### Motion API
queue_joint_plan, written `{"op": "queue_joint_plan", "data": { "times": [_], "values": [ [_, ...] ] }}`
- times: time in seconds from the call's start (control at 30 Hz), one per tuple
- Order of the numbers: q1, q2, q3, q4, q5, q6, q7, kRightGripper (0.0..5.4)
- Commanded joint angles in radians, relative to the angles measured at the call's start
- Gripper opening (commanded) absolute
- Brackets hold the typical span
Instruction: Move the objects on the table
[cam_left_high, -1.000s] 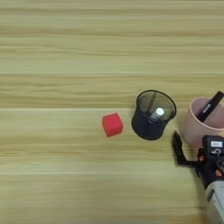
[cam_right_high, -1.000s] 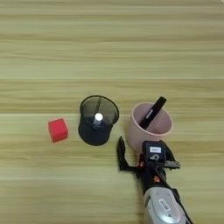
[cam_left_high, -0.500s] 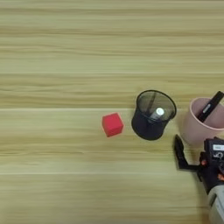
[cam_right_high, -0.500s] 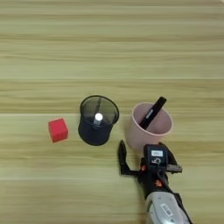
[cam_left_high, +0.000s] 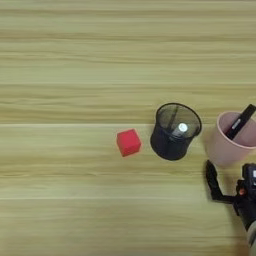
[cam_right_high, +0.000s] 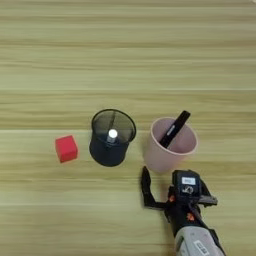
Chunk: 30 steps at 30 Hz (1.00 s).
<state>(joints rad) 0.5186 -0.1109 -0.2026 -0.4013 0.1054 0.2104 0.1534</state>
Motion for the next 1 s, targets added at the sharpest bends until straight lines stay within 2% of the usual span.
{"op": "queue_joint_plan", "data": {
  "times": [0.03, 0.3, 0.5, 1.0],
  "values": [
    [-0.001, -0.025, -0.027, -0.064, 0.013, 0.001, 0.004, 5.35],
    [0.019, -0.031, -0.049, -0.092, 0.015, 0.044, 0.012, 5.35],
    [0.024, -0.026, -0.098, -0.112, 0.034, 0.091, 0.000, 5.35],
    [-0.035, -0.035, -0.199, -0.066, 0.045, 0.119, -0.048, 5.35]
  ]
}}
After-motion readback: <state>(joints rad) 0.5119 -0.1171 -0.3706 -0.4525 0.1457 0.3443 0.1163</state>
